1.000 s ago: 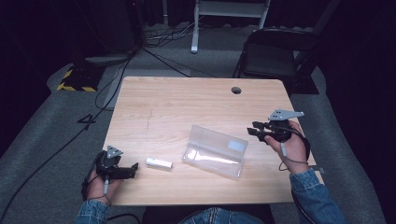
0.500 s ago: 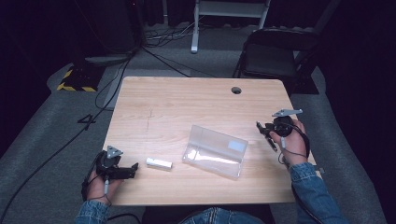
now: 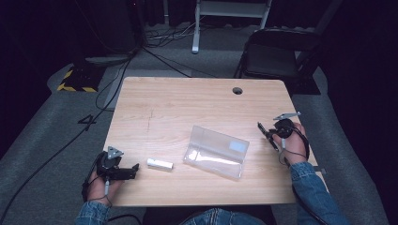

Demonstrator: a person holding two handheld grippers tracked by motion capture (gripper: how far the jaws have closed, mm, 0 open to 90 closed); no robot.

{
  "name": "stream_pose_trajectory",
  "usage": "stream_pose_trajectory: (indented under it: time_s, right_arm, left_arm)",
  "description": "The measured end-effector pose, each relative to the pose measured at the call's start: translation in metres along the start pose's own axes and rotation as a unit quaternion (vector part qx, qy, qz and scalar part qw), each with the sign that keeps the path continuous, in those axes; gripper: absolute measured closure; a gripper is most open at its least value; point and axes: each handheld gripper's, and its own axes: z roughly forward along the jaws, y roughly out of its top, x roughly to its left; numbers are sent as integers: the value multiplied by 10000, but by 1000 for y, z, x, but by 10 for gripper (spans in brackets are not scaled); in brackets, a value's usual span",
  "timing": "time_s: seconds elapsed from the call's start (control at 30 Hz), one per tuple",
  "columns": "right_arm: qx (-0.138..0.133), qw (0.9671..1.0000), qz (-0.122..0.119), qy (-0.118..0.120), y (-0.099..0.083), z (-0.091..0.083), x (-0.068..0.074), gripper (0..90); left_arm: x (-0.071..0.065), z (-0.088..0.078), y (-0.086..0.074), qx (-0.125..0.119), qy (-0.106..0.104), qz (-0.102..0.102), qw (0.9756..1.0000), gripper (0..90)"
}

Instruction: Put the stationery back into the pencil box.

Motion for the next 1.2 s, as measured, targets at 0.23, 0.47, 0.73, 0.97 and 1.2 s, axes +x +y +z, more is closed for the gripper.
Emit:
stream_pose_trajectory:
  time_s: [0.23, 0.47, 0.73, 0.97, 1.2]
  right_arm:
    - [125, 9999, -18, -16, -2, 4, 2, 736]
    - [244, 9997, -23, -59, -3, 4, 3, 794]
    - [240, 9996, 102, -53, -4, 3, 3, 801]
    - [15, 10000, 18, -5, 0, -8, 4, 802]
    - [-252, 9995, -156, 114, 9, -27, 14, 801]
  left_arm:
    - [0, 0, 0, -1, -1, -2, 10000, 4]
    - [0, 0, 0, -2, -3, -3, 10000, 4]
    - [0, 0, 0, 0, -7, 10, 10000, 4]
    - [0, 0, 0, 0, -7, 13, 10000, 3]
    - [0, 0, 0, -1, -4, 1, 10000, 4]
